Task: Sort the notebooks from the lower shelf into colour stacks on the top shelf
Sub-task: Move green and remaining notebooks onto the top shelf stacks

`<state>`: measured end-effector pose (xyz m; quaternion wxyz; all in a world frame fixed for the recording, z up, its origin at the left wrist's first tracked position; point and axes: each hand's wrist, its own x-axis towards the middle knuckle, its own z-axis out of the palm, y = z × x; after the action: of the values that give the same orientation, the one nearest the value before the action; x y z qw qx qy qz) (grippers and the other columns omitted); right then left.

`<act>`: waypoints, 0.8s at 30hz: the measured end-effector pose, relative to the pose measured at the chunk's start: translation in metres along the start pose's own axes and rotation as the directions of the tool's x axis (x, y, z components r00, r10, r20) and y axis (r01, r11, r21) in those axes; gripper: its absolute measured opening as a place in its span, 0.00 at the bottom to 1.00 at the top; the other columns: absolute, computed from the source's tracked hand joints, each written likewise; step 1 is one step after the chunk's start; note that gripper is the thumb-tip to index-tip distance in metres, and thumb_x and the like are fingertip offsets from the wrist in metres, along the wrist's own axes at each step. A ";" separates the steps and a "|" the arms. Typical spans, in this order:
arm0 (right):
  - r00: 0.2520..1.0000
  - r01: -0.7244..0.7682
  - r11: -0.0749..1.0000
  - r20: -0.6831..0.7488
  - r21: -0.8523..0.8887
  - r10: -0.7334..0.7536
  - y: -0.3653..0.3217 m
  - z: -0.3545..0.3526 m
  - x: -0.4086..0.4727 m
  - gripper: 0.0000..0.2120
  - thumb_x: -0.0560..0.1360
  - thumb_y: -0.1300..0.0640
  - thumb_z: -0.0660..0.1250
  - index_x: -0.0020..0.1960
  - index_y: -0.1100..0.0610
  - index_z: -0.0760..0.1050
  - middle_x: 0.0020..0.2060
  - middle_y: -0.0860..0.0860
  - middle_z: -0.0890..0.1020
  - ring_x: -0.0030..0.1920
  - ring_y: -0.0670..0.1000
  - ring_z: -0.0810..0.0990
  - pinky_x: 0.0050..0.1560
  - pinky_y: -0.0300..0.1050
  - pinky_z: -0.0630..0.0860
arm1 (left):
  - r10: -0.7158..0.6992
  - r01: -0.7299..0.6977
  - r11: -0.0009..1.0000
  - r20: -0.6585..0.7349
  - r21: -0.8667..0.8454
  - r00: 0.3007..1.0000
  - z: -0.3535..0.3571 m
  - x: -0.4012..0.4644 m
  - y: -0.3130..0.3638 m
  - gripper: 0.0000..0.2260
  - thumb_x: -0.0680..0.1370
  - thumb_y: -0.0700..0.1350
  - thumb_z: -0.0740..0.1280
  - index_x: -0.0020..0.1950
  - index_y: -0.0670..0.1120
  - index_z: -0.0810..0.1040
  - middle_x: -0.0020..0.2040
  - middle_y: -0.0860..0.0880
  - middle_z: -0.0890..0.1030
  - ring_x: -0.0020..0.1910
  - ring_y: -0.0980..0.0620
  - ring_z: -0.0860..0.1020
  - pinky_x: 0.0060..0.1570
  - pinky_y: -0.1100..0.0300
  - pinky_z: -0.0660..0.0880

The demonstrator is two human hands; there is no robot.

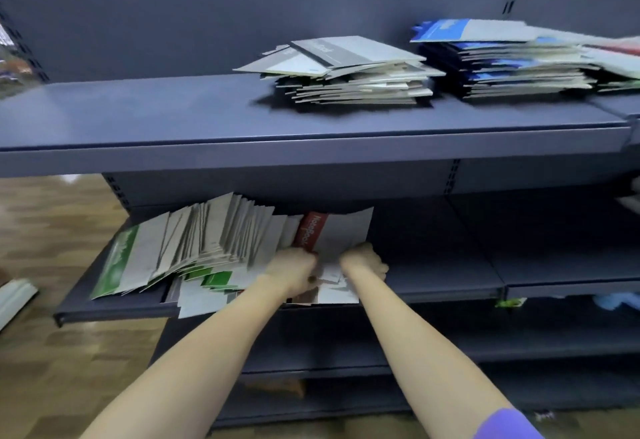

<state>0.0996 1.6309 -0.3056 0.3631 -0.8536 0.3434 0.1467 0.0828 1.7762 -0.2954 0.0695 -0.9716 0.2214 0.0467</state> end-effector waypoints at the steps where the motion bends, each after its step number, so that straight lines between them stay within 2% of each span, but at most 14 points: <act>1: 1.000 0.001 1.000 -0.012 0.021 -0.001 0.000 0.001 -0.004 0.24 0.77 0.52 0.65 0.71 0.57 0.66 0.68 0.57 0.74 0.67 0.60 0.72 0.64 0.52 0.70 | 0.021 -0.021 0.999 -0.002 0.028 1.000 0.000 0.000 0.001 0.14 0.79 0.55 0.66 0.58 0.48 0.79 0.52 0.44 0.82 0.50 0.42 0.80 0.45 0.54 0.75; 4: 1.000 -0.005 0.995 -0.001 0.101 0.005 0.003 0.002 -0.018 0.28 0.77 0.54 0.66 0.72 0.62 0.62 0.68 0.59 0.74 0.67 0.60 0.74 0.62 0.51 0.73 | 0.076 -0.073 0.993 -0.039 0.091 0.996 0.000 -0.006 0.004 0.11 0.80 0.49 0.65 0.58 0.45 0.79 0.53 0.42 0.82 0.51 0.41 0.80 0.42 0.54 0.70; 6: 0.999 -0.039 0.981 0.016 0.190 0.036 0.010 0.001 -0.026 0.30 0.77 0.51 0.67 0.72 0.63 0.61 0.67 0.59 0.75 0.65 0.60 0.76 0.59 0.51 0.74 | 0.076 -0.071 0.994 -0.056 0.083 0.996 0.001 -0.011 0.004 0.11 0.80 0.47 0.64 0.59 0.45 0.79 0.53 0.42 0.82 0.52 0.41 0.80 0.43 0.54 0.70; 8: 0.999 -0.040 0.952 0.046 0.304 0.028 0.017 0.000 -0.034 0.30 0.75 0.47 0.68 0.70 0.63 0.66 0.62 0.58 0.78 0.58 0.59 0.79 0.51 0.49 0.76 | 0.060 -0.058 0.998 -0.077 0.037 0.995 0.000 -0.015 0.002 0.11 0.80 0.45 0.62 0.60 0.44 0.78 0.54 0.41 0.82 0.52 0.40 0.80 0.42 0.53 0.70; 10: 0.998 -0.025 0.924 0.069 0.383 -0.002 0.022 0.004 -0.040 0.24 0.75 0.45 0.66 0.64 0.60 0.72 0.55 0.56 0.80 0.52 0.58 0.80 0.46 0.47 0.77 | 0.057 -0.057 0.998 -0.092 0.004 0.994 0.002 -0.020 -0.002 0.12 0.79 0.43 0.60 0.60 0.44 0.76 0.54 0.40 0.82 0.52 0.38 0.79 0.41 0.53 0.69; 12: 0.998 -0.045 0.881 0.069 0.472 0.015 0.030 0.015 -0.038 0.20 0.76 0.50 0.62 0.63 0.60 0.73 0.54 0.56 0.80 0.50 0.58 0.80 0.47 0.49 0.79 | 0.048 -0.051 0.998 -0.103 -0.029 0.994 0.005 -0.024 -0.006 0.12 0.80 0.42 0.59 0.62 0.44 0.75 0.55 0.40 0.81 0.53 0.37 0.79 0.42 0.52 0.69; 14: 0.998 -0.051 0.860 0.059 0.508 0.025 0.034 0.021 -0.043 0.19 0.76 0.57 0.59 0.66 0.59 0.71 0.57 0.58 0.79 0.53 0.60 0.80 0.53 0.55 0.81 | 0.016 -0.027 0.996 -0.119 -0.087 0.993 0.008 -0.027 -0.010 0.13 0.80 0.43 0.59 0.63 0.44 0.74 0.55 0.39 0.81 0.53 0.37 0.79 0.43 0.52 0.71; 15: 0.998 -0.052 0.861 0.055 0.506 0.028 0.036 0.021 -0.048 0.19 0.76 0.60 0.58 0.66 0.59 0.69 0.58 0.59 0.78 0.54 0.61 0.79 0.53 0.57 0.82 | -0.001 -0.015 0.993 -0.130 -0.119 0.992 0.009 -0.029 -0.011 0.13 0.81 0.43 0.59 0.64 0.44 0.74 0.55 0.39 0.81 0.53 0.37 0.79 0.44 0.51 0.72; 17: 0.997 -0.056 0.861 0.070 0.506 0.024 0.037 0.019 -0.060 0.18 0.75 0.64 0.56 0.64 0.56 0.68 0.58 0.59 0.77 0.55 0.61 0.78 0.48 0.54 0.82 | -0.015 -0.010 0.986 -0.147 -0.168 0.989 0.011 -0.034 -0.012 0.13 0.81 0.43 0.58 0.64 0.43 0.73 0.55 0.39 0.81 0.52 0.38 0.79 0.43 0.52 0.72; 19: 0.998 -0.057 0.870 0.060 0.490 0.031 0.041 0.019 -0.066 0.18 0.74 0.64 0.57 0.64 0.59 0.69 0.57 0.60 0.77 0.56 0.61 0.78 0.46 0.51 0.79 | -0.010 -0.023 0.981 -0.166 -0.194 0.986 0.012 -0.038 -0.014 0.12 0.81 0.43 0.58 0.62 0.43 0.74 0.54 0.40 0.81 0.52 0.38 0.79 0.42 0.52 0.69; 22: 0.996 -0.062 0.881 0.083 0.468 0.027 0.048 0.018 -0.070 0.14 0.73 0.66 0.56 0.57 0.62 0.71 0.46 0.59 0.77 0.46 0.58 0.77 0.49 0.51 0.78 | -0.021 -0.030 0.966 -0.193 -0.255 0.981 0.011 -0.044 -0.017 0.09 0.80 0.42 0.58 0.57 0.43 0.75 0.52 0.41 0.82 0.50 0.39 0.78 0.41 0.53 0.66; 24: 0.989 -0.091 0.843 0.148 0.530 0.013 0.050 0.013 -0.087 0.12 0.76 0.71 0.52 0.53 0.61 0.70 0.42 0.58 0.75 0.40 0.56 0.75 0.44 0.55 0.81 | -0.029 -0.027 0.959 -0.194 -0.281 0.981 0.011 -0.050 -0.015 0.09 0.80 0.41 0.57 0.56 0.43 0.76 0.51 0.41 0.82 0.50 0.39 0.78 0.41 0.53 0.66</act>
<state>0.0017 1.6570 -0.2971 0.6055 -0.6966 0.3676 0.1140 0.0442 1.8125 -0.2984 -0.0919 -0.9715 0.2176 -0.0182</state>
